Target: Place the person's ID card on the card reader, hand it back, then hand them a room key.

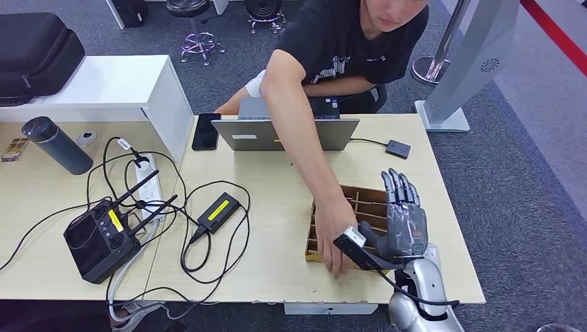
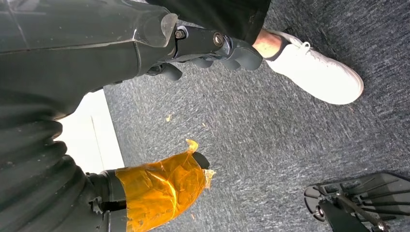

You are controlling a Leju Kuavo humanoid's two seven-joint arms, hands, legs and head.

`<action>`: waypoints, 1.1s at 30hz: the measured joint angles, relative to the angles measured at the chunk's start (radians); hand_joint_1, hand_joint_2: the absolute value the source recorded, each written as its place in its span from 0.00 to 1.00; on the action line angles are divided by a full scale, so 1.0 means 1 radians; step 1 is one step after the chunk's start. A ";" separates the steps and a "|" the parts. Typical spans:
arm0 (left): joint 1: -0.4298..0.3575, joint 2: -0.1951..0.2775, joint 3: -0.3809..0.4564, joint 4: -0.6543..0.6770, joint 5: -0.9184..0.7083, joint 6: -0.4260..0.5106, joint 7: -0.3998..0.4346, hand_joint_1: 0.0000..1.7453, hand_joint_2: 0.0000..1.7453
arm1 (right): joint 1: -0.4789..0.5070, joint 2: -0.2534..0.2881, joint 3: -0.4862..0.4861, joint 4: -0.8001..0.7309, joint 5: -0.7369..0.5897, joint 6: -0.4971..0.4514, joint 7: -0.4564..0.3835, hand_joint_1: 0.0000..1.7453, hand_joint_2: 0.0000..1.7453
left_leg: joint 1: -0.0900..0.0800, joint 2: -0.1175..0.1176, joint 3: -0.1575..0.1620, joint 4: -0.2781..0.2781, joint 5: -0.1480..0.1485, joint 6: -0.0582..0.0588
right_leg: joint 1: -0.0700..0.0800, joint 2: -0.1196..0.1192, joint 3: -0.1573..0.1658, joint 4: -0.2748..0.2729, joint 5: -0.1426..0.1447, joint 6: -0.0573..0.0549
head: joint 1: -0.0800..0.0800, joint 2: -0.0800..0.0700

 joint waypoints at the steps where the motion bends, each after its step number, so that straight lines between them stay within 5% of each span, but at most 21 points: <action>1: 0.000 0.000 0.000 0.000 -0.002 0.000 0.000 0.00 1.00 | -0.001 0.001 0.000 0.004 0.001 -0.002 0.000 0.00 1.00 | 0.000 0.000 0.000 0.000 0.000 0.000 | 0.000 0.000 0.000 0.000 0.000 0.000 | 0.000 0.000; 33: -0.002 -0.005 0.000 0.000 -0.031 0.000 0.000 0.00 1.00 | -0.018 0.009 -0.015 0.045 0.063 -0.042 0.062 0.00 1.00 | 0.000 0.000 0.000 0.000 0.000 0.000 | 0.000 0.000 0.000 0.000 0.000 0.000 | 0.000 0.000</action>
